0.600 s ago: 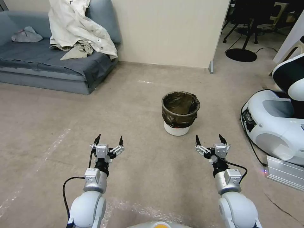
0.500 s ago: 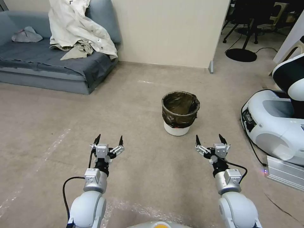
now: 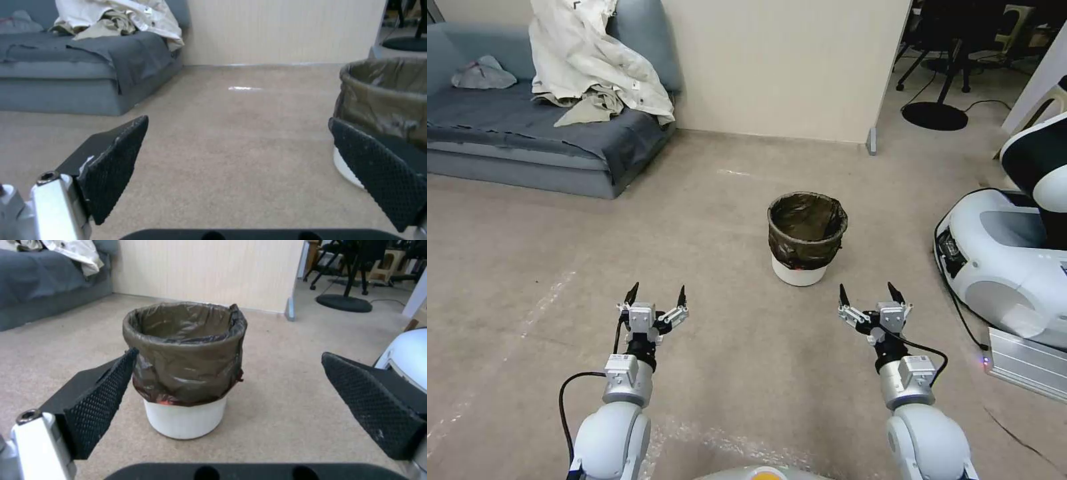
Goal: Pick up the trash can from the floor.
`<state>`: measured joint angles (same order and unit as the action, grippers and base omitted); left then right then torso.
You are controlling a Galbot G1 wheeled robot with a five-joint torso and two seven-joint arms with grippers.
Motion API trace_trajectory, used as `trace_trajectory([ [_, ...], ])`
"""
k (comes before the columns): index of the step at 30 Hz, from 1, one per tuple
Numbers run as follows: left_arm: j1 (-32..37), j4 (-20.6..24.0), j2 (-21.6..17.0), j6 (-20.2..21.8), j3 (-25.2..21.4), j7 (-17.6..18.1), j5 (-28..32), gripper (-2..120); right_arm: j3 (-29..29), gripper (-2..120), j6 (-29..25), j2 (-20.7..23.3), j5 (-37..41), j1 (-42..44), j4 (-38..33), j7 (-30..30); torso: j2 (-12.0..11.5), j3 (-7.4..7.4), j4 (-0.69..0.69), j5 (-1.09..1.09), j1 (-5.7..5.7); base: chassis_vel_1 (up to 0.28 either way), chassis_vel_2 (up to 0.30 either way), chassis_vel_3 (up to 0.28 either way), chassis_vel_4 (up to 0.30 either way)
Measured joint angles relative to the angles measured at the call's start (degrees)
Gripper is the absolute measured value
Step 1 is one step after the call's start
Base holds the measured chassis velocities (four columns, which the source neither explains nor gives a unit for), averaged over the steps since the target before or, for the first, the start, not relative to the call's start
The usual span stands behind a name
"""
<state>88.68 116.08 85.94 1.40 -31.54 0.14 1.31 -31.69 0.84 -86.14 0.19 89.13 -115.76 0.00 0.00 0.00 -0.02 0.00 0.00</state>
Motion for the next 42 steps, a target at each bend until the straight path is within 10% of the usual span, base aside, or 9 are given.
trace_trajectory([
  [11, -1.1, 15.8, -0.8, 15.8, -1.3, 3.2, 13.9, 100, -2.5, 100, 8.5, -2.1, 2.9, 4.2, -15.1, 0.5, 0.0, 0.00, 0.01, 0.03, 0.00, 0.000, 0.000, 0.000, 0.000],
  [42, -0.4, 12.8, -0.2, 12.1, -1.5, 0.0, 11.7, 100, -3.5, 100, 4.7, -2.0, 7.8, 6.8, -17.6, 1.5, 0.0, 0.00, 0.02, 0.00, 0.00, -0.004, -0.004, -0.004, -0.003],
])
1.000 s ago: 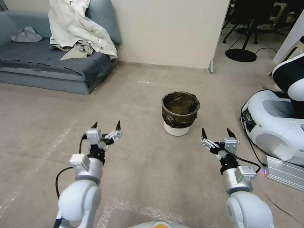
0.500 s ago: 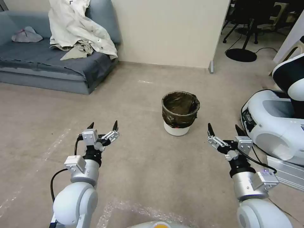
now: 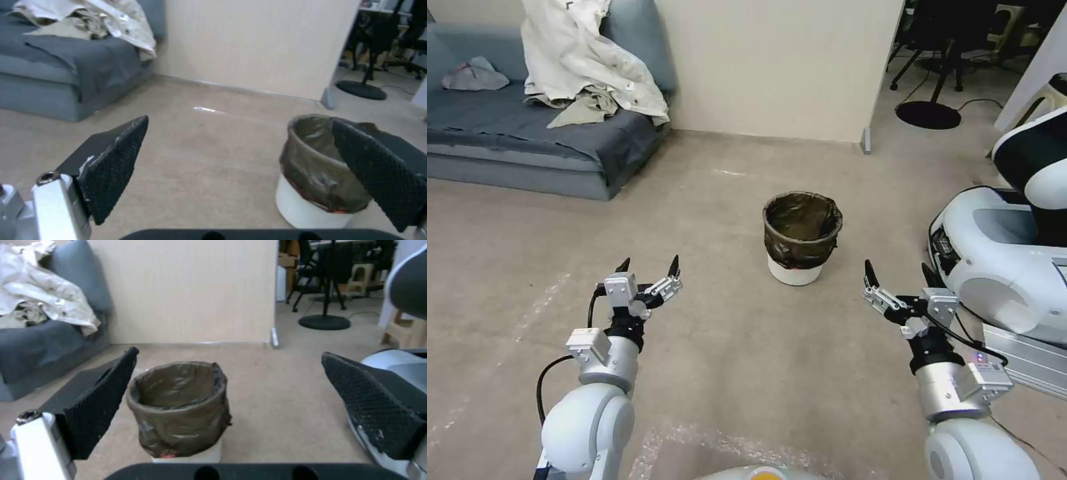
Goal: Pick up the trash can from the floor.
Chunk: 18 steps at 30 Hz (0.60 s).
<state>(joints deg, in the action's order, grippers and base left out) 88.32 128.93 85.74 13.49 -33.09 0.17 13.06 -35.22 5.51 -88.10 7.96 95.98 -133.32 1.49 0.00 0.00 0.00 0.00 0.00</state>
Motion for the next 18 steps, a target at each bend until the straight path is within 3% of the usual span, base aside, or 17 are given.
trace_trajectory([
  [18, 0.2, -0.2, 0.0, -0.1, 0.1, 0.5, 0.0, 100, 0.1, 100, -3.8, -0.1, 0.4, -0.4, 1.3, 0.5, 0.0, 0.01, 0.02, 0.00, 0.00, -0.087, -0.085, -0.092, -0.085],
])
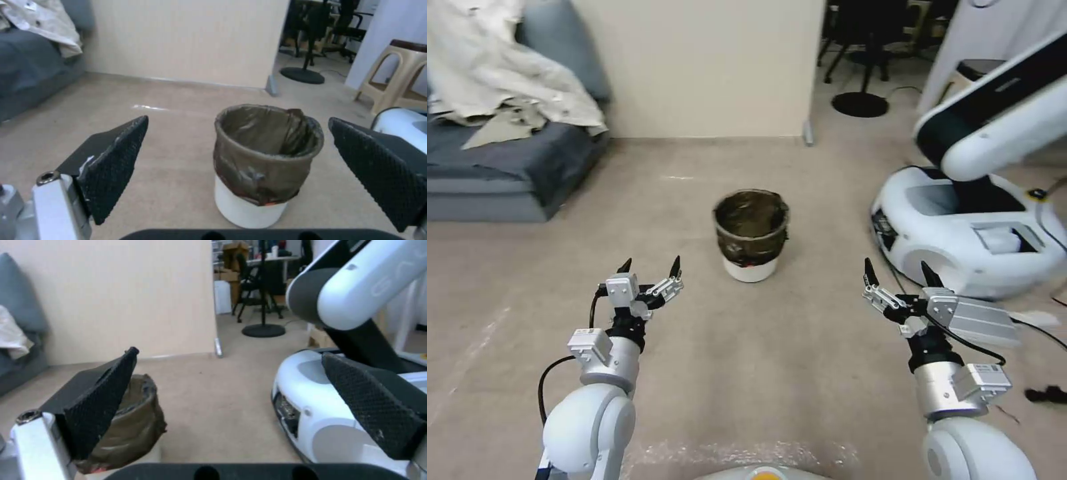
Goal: Pick up the trash can from the floor.
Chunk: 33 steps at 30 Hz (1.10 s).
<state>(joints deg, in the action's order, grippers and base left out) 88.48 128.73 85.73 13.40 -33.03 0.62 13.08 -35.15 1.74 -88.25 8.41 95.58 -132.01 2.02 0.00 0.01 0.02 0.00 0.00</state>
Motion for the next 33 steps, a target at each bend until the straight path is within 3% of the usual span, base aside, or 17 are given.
trace_trajectory([
  [22, 0.0, 0.0, -0.6, -0.3, -0.1, 0.3, 0.0, 100, 0.6, 100, -3.7, -0.5, 0.7, 0.3, 1.4, 0.4, 0.0, 0.00, -0.02, 0.00, 0.00, -0.007, 0.007, 0.004, -0.005],
  [33, -0.2, -0.4, -0.7, -0.7, 0.1, 0.1, 0.0, 100, 0.6, 100, -4.0, -0.8, 0.6, 0.5, 1.6, 0.4, 0.0, -0.01, -0.02, -0.01, 0.00, -0.166, 0.170, 0.177, -0.165],
])
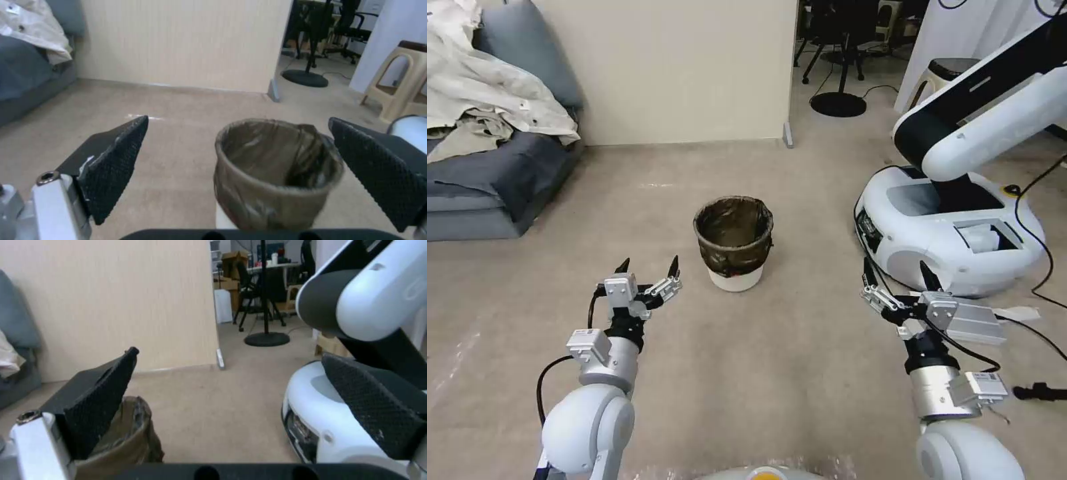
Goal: Pick up the trash can from the floor.
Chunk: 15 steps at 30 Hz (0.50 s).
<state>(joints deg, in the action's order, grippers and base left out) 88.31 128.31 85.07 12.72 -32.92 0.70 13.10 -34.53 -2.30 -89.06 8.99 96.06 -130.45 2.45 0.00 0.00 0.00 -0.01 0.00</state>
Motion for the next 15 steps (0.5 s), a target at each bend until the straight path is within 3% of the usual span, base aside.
trace_trajectory([
  [9, -0.4, -0.7, 0.1, -0.6, 0.1, -0.2, 0.0, 100, 0.0, 100, 0.0, 0.0, 0.0, -0.2, 0.1, 0.1, 0.0, -0.01, 0.00, 0.00, 0.01, -0.212, 0.235, 0.222, -0.234],
  [15, -0.6, -0.9, 0.2, -0.6, 0.1, -0.2, 0.0, 100, -0.2, 100, -0.5, 0.1, 0.0, -0.5, 0.4, 0.5, 0.0, -0.01, 0.00, 0.02, 0.01, -0.146, 0.155, 0.153, -0.162],
])
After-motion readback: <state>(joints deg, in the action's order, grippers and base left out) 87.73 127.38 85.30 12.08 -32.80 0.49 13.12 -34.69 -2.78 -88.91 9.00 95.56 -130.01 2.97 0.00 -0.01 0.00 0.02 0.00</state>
